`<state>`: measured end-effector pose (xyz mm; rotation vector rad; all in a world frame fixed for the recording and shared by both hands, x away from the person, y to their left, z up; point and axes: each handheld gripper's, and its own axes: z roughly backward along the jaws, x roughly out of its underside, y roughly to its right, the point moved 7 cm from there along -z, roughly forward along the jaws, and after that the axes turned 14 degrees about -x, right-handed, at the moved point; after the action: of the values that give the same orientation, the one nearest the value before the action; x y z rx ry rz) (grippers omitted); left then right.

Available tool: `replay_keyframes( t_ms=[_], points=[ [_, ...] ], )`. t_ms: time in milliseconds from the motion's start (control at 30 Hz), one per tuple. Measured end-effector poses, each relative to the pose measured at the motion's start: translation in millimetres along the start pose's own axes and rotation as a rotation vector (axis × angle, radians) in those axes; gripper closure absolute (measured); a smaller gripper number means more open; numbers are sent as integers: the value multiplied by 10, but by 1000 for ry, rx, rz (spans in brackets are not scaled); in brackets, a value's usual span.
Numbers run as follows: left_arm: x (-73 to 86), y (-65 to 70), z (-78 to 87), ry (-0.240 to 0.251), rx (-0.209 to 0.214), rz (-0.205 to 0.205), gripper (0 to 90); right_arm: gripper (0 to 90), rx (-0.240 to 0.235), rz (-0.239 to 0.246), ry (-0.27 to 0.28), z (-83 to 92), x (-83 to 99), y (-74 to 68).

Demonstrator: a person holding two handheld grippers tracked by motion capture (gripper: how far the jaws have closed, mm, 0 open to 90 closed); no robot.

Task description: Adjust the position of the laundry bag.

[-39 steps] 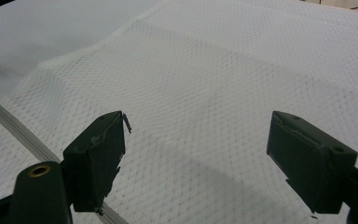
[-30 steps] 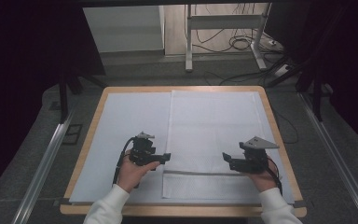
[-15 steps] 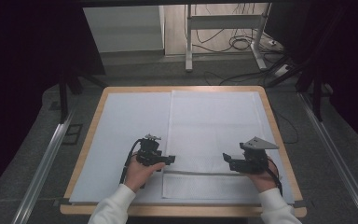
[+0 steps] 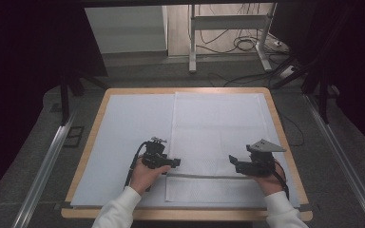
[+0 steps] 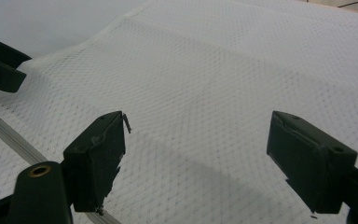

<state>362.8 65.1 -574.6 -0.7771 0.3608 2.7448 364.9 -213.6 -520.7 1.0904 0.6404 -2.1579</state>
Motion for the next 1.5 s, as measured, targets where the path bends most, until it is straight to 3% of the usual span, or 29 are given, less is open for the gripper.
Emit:
replay_keyframes(
  t_ms=[133,367,467,633,733,1000,1267,1500],
  points=[
    [8,2,-17,0,1,12,347,189,1,-1,2,8,-2,7],
    [7,71,-40,16,-10,-10,353,189,6,-4,-5,0,9,13],
    [0,83,-49,20,-19,-22,394,189,7,-3,-6,-4,10,15],
    [-2,112,-62,39,-34,-44,543,189,9,-5,-2,7,5,18],
    [-13,74,-79,36,-44,-29,666,189,9,-7,1,17,-5,25],
    [-12,63,-99,50,-29,-28,843,189,48,-38,-26,51,14,125],
    [-21,54,-93,52,4,-10,880,189,50,-52,-16,108,-4,189],
    [-29,45,-58,55,33,-7,891,192,43,-105,-64,133,62,297]
  ],
)
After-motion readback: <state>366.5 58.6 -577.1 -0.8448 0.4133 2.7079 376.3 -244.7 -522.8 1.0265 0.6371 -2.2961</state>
